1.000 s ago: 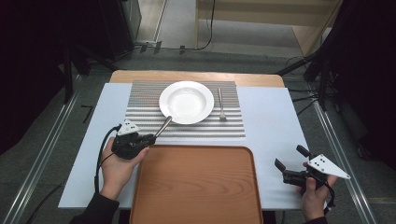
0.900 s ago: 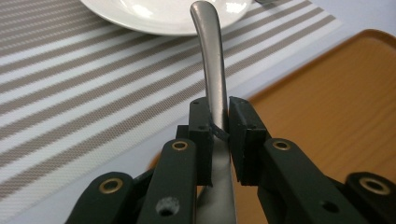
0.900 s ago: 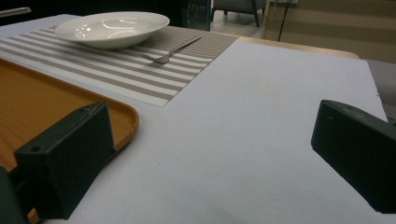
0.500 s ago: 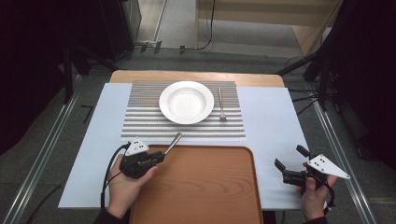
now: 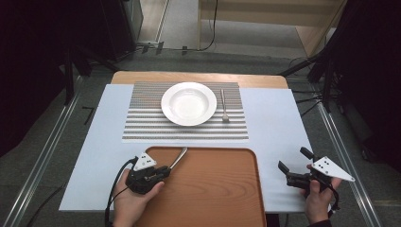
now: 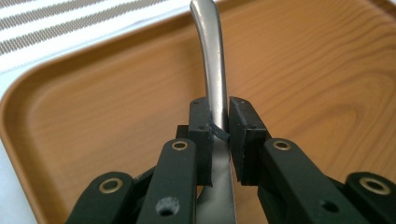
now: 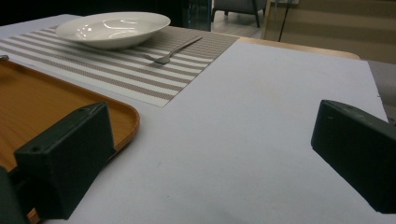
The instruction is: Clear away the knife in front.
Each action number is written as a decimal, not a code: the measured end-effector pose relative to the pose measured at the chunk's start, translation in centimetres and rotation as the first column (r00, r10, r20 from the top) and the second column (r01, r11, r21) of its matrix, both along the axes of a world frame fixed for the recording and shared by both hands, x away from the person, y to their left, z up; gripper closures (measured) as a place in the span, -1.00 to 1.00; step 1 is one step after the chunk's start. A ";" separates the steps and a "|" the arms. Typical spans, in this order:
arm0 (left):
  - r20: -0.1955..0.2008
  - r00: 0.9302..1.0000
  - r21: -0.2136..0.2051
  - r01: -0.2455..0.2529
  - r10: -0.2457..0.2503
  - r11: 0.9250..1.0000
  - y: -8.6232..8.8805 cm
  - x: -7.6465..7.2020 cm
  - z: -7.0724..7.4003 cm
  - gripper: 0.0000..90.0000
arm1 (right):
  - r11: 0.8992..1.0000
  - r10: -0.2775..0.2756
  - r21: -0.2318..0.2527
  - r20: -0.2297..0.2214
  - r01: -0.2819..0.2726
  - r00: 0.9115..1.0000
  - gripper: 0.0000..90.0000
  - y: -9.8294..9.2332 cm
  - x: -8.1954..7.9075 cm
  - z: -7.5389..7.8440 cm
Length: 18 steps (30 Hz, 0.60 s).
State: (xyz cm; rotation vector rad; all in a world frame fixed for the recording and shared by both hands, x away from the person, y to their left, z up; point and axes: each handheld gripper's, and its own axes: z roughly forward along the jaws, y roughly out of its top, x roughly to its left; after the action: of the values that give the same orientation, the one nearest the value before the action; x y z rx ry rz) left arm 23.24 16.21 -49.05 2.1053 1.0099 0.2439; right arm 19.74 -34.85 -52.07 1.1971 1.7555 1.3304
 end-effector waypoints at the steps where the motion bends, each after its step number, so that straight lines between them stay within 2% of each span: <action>1: -0.004 1.000 0.005 -0.003 0.003 1.000 0.0 -0.1 -0.1 0.76 | 1.000 0.000 0.001 0.000 0.000 1.000 -1.00 0.0 0.0 0.0; 5: -0.021 0.998 0.031 -0.054 0.055 0.998 0.3 -0.7 -0.3 0.76 | 1.000 0.002 -0.001 0.001 -0.002 1.000 -1.00 0.0 0.0 0.0; 11: -0.038 0.996 0.075 -0.072 0.075 0.995 0.1 -1.7 -0.7 0.76 | 1.000 0.002 -0.002 0.000 -0.002 1.000 -1.00 0.0 0.0 0.0; 16: -0.040 0.996 0.070 -0.077 0.080 0.995 0.2 -1.7 -0.8 0.75 | 1.000 0.001 -0.002 0.000 -0.001 1.000 -1.00 0.0 0.0 0.0; 17: -0.043 0.996 0.055 -0.070 0.072 0.996 0.3 -1.6 -0.7 0.75 | 1.000 0.001 -0.003 0.000 -0.001 1.000 -1.00 0.0 0.0 0.0; 18: -0.029 0.997 0.021 -0.068 0.069 0.997 0.6 -1.6 -0.5 0.69 | 1.000 0.001 -0.003 0.000 -0.001 1.000 -1.00 0.0 0.0 0.0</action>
State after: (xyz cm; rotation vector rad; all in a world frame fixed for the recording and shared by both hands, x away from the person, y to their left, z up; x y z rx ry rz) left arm 21.63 16.76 -49.59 2.0999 1.1023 0.2586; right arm 19.76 -34.80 -52.08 1.1955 1.7577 1.3278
